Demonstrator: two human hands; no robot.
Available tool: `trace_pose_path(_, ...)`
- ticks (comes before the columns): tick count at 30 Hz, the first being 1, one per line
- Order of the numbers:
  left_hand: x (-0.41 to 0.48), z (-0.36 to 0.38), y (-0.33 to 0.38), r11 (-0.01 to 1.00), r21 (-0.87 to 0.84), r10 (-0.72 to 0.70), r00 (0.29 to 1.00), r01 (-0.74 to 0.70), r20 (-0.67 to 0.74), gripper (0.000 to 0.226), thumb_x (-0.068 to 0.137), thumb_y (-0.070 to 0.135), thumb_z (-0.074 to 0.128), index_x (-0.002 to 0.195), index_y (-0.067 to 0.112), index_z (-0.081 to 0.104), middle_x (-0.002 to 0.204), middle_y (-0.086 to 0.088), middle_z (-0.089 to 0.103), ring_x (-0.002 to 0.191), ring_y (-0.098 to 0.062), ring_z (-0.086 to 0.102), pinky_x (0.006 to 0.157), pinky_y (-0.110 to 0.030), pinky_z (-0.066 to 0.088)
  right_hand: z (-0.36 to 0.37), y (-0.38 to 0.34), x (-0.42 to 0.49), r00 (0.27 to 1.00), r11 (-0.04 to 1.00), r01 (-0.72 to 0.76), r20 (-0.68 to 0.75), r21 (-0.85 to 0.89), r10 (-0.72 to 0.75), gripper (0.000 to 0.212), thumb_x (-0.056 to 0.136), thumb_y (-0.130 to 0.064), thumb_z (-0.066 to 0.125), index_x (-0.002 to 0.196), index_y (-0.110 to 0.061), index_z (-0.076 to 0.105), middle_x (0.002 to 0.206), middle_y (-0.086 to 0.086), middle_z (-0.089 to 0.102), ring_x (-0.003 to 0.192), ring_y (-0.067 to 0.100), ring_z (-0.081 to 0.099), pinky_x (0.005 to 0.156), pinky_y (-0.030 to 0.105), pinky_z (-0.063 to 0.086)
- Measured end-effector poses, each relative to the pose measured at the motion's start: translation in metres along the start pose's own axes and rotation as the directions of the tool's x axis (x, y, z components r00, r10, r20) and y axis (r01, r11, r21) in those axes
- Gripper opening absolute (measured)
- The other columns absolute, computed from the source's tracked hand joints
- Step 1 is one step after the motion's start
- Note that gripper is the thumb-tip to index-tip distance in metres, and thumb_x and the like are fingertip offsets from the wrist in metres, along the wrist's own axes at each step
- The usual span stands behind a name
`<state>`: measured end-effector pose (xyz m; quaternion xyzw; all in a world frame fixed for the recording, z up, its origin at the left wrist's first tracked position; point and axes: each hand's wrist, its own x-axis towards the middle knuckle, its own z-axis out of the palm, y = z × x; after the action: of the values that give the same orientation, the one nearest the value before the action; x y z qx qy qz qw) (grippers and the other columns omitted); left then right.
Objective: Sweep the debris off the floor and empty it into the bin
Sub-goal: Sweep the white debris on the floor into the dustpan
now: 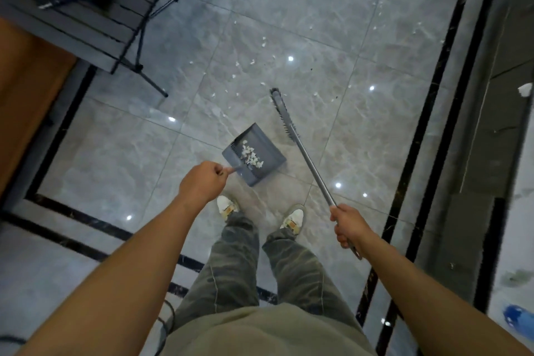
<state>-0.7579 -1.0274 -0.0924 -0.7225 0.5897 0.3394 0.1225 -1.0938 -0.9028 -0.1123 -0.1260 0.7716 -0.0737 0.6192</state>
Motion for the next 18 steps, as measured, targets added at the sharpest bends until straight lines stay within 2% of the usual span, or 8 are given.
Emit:
trace_pose_path(4, -0.003, -0.011, -0.046, 0.991, -0.106, -0.088, 0.996, 0.087, -0.005, 0.043, 0.104, 0.035, 0.053, 0.072, 0.009, 0.066, 0.061, -0.005, 0.059, 0.055, -0.019, 0.056, 0.05, -0.031, 0.038, 0.028, -0.028, -0.004, 1.0, 0.997, 0.007, 0.002, -0.076, -0.007, 0.026, 0.105, -0.031, 0.044, 0.093, -0.01, 0.054, 0.056, 0.005, 0.041, 0.043, 0.015, 0.033, 0.043, 0.024, 0.028)
trace_pose_path(11, -0.01, -0.048, -0.133, 0.924, -0.332, -0.205, 0.979, 0.19, -0.009, 0.05, 0.102, 0.04, 0.058, 0.058, 0.018, 0.052, 0.06, -0.004, 0.058, 0.059, -0.023, 0.058, 0.053, -0.031, 0.041, 0.095, -0.081, -0.012, 0.998, 0.973, 0.064, 0.003, -0.221, -0.065, 0.027, 0.105, -0.03, 0.045, 0.089, -0.011, 0.054, 0.054, 0.005, 0.042, 0.041, 0.013, 0.033, 0.041, 0.022, 0.028)
trace_pose_path(14, -0.01, -0.065, -0.174, 0.896, -0.381, -0.247, 0.969, 0.227, -0.002, 0.049, 0.103, 0.04, 0.058, 0.058, 0.022, 0.051, 0.06, -0.003, 0.056, 0.058, -0.022, 0.057, 0.052, -0.03, 0.04, 0.134, -0.107, -0.012, 0.992, 0.939, 0.112, -0.014, -0.325, -0.123, 0.027, 0.105, -0.029, 0.048, 0.091, -0.008, 0.057, 0.063, 0.01, 0.049, 0.046, 0.016, 0.04, 0.04, 0.023, 0.033)
trace_pose_path(18, -0.003, -0.082, -0.216, 0.848, -0.456, -0.292, 0.956, 0.268, 0.018, 0.051, 0.1, 0.046, 0.059, 0.06, 0.016, 0.05, 0.061, -0.006, 0.059, 0.061, -0.026, 0.06, 0.058, -0.037, 0.049, 0.18, -0.145, -0.008, 0.986, 0.91, 0.151, -0.003, -0.387, -0.165, 0.028, 0.105, -0.028, 0.05, 0.092, -0.006, 0.061, 0.07, 0.011, 0.053, 0.051, 0.018, 0.045, 0.038, 0.023, 0.036)
